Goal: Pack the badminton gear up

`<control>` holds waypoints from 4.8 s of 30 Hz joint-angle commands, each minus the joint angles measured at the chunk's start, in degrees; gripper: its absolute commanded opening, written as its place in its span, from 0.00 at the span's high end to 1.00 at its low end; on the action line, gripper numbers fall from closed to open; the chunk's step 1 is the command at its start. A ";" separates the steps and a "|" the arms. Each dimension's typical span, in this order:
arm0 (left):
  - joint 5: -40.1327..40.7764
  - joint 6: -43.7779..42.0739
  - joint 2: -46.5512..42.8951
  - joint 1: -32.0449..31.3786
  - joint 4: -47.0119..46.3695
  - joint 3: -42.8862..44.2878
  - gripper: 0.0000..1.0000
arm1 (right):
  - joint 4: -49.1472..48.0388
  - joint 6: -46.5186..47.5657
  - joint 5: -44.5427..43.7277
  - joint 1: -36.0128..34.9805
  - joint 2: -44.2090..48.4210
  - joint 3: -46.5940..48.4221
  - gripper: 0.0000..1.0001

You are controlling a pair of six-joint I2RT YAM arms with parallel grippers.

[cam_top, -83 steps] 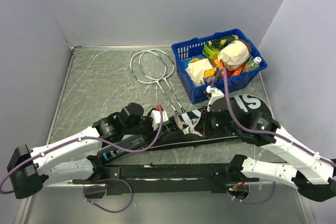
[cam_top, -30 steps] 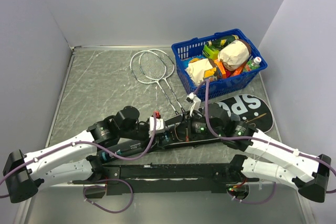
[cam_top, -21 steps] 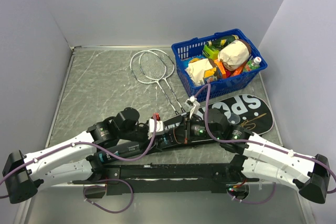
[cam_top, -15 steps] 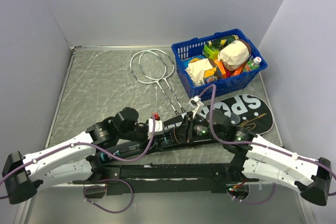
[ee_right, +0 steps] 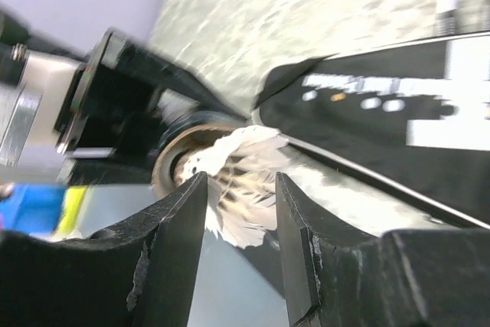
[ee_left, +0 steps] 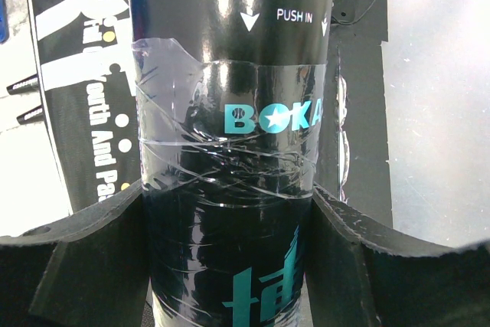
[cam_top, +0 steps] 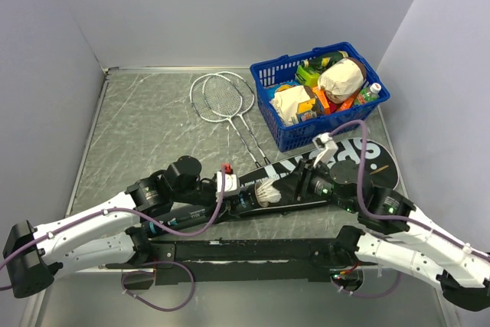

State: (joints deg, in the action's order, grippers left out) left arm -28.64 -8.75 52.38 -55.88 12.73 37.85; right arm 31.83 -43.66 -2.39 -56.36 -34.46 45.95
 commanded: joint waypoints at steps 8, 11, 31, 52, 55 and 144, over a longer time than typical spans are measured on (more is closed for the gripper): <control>-1.42 -0.47 0.27 -0.28 -3.94 2.41 0.99 | 2.72 0.77 -3.59 0.28 -3.06 1.60 0.53; -1.33 -0.47 0.09 -0.28 -3.94 2.41 0.99 | 1.13 0.50 -2.09 0.37 -4.04 0.89 0.54; -1.06 -0.47 0.70 -0.28 -3.59 2.58 0.99 | -1.33 -0.02 5.47 0.28 -4.48 0.89 0.89; -0.89 -0.65 -0.09 -0.28 -3.77 2.41 0.99 | -20.57 -4.41 16.19 0.20 -15.11 -5.43 0.93; -0.97 -0.65 0.26 -0.28 -3.77 2.50 0.99 | -25.57 -6.17 19.44 0.28 -16.95 -7.10 0.94; 7.37 0.93 -1.75 -0.28 -2.89 3.29 0.99 | -1.34 20.37 0.72 56.89 -44.64 -2.54 0.78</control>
State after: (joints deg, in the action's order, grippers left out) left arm -21.08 -8.10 52.21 -55.96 12.80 38.28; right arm 31.62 -23.88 -2.17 0.99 -78.54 43.44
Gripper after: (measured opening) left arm 0.684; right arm 0.258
